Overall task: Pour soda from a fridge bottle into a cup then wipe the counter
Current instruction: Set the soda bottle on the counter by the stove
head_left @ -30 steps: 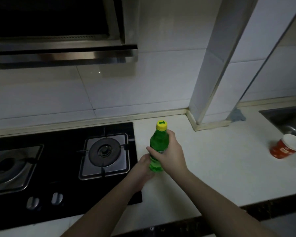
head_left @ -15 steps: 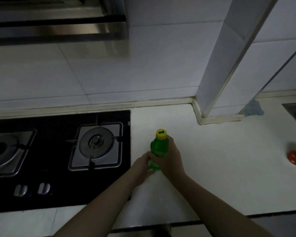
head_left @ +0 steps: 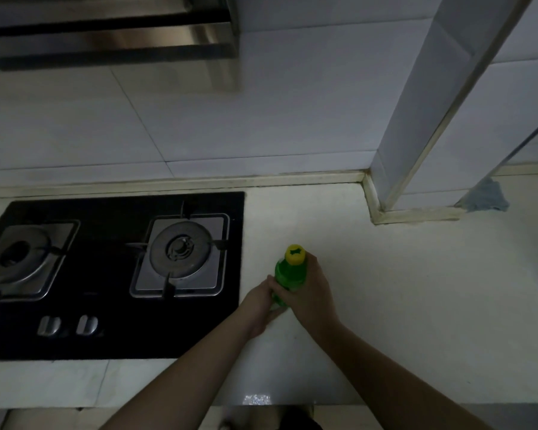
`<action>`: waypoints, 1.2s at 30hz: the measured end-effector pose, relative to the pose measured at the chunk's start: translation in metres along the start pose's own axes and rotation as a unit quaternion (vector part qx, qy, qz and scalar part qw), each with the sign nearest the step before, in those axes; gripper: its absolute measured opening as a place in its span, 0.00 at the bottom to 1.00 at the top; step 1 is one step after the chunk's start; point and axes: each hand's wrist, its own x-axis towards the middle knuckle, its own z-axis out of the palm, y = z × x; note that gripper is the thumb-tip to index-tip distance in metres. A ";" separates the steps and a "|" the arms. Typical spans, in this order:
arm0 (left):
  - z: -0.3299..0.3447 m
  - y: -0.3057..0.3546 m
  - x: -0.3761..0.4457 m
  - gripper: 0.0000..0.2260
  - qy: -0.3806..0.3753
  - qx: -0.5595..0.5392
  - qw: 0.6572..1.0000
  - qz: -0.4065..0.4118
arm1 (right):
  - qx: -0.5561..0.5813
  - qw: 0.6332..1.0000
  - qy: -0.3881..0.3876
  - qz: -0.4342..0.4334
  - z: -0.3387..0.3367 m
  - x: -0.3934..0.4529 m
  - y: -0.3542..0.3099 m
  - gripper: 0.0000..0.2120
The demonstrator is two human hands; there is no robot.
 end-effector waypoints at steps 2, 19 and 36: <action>0.000 -0.002 0.002 0.16 0.005 -0.006 1.000 0.001 | 0.008 1.000 -0.014 -0.005 0.001 0.001 0.003 0.32; -0.011 -0.012 0.011 0.17 0.013 0.073 0.996 0.049 | 0.046 0.997 -0.057 0.010 0.007 -0.009 0.009 0.45; -0.061 -0.027 -0.069 0.44 0.092 0.778 0.576 0.233 | -0.387 0.878 -0.270 -0.081 -0.025 -0.060 0.022 0.27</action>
